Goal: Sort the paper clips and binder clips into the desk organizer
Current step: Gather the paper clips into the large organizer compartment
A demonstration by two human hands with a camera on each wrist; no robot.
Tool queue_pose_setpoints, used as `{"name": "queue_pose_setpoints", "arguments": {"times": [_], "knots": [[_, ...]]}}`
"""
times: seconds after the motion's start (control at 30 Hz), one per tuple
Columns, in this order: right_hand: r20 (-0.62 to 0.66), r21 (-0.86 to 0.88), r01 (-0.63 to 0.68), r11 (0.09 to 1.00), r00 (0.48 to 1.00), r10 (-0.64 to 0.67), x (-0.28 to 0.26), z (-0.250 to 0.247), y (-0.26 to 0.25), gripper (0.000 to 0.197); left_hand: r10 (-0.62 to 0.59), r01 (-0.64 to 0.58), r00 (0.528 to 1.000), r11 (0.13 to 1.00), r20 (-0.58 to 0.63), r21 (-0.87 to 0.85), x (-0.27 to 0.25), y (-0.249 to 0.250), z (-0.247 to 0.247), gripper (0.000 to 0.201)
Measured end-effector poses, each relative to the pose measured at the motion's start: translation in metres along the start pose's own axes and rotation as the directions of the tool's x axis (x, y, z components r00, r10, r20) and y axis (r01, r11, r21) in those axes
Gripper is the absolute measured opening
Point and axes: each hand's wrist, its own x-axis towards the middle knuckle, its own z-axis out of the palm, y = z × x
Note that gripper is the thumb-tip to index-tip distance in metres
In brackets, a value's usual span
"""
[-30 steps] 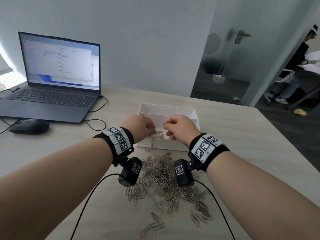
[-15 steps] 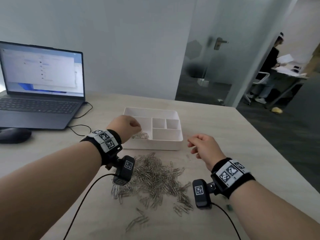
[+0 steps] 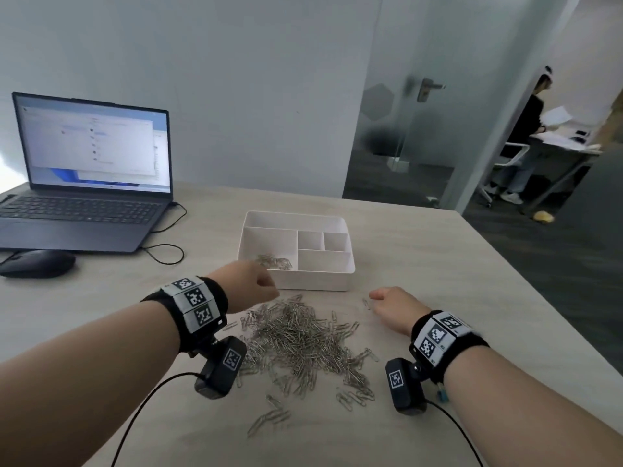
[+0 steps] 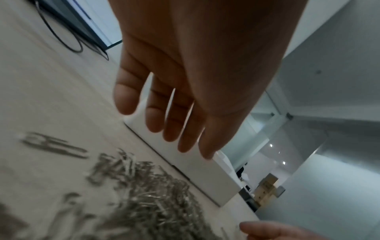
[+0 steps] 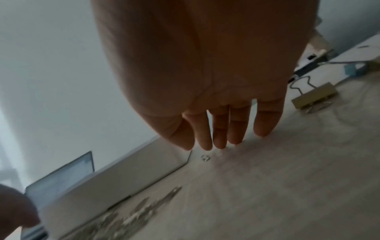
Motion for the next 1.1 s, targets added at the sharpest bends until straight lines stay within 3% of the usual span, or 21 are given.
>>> {"name": "queue_pose_setpoints", "arguments": {"times": [0.1, 0.17, 0.23, 0.3, 0.47, 0.53, 0.7, 0.83, 1.1], "knots": [[0.078, -0.204, 0.055, 0.978, 0.996, -0.04, -0.008, 0.009, -0.012, 0.053, -0.124, 0.09, 0.981, 0.972, 0.149, 0.219, -0.01, -0.008, 0.007, 0.089], [0.132, -0.236, 0.125, 0.964, 0.987, -0.096, -0.019, 0.015, -0.021, 0.069, -0.207, 0.134, 0.955, 0.94, 0.214, 0.313, -0.018, -0.009, 0.013, 0.113], [0.201, -0.241, 0.19, 0.952, 0.969, -0.142, -0.03, 0.022, -0.029, 0.097, -0.229, 0.138, 0.946, 0.924, 0.228, 0.356, -0.026, -0.006, 0.021, 0.117], [0.25, -0.237, 0.232, 0.944, 0.953, -0.171, -0.039, 0.027, -0.039, 0.11, -0.209, 0.122, 0.952, 0.928, 0.222, 0.351, -0.032, 0.0, 0.028, 0.12], [0.268, -0.27, 0.341, 0.901, 0.925, -0.269, -0.049, 0.044, -0.058, 0.108, -0.125, 0.068, 0.971, 0.962, 0.203, 0.266, -0.036, 0.023, 0.04, 0.122], [0.24, -0.267, 0.365, 0.892, 0.921, -0.306, -0.051, 0.049, -0.063, 0.099, -0.086, 0.033, 0.974, 0.969, 0.208, 0.244, -0.035, 0.036, 0.043, 0.116], [0.183, -0.2, 0.387, 0.9, 0.917, -0.353, -0.048, 0.054, -0.07, 0.063, -0.022, -0.025, 0.973, 0.979, 0.229, 0.201, -0.033, 0.053, 0.045, 0.061], [0.128, -0.143, 0.415, 0.899, 0.908, -0.399, -0.048, 0.056, -0.071, 0.03, 0.01, -0.039, 0.986, 0.984, 0.167, 0.172, -0.03, 0.048, 0.046, 0.047], [0.079, -0.023, 0.351, 0.936, 0.934, -0.348, -0.04, 0.057, -0.073, 0.014, 0.041, -0.042, 0.998, 0.999, 0.049, 0.004, -0.026, 0.025, 0.042, 0.017]]}}
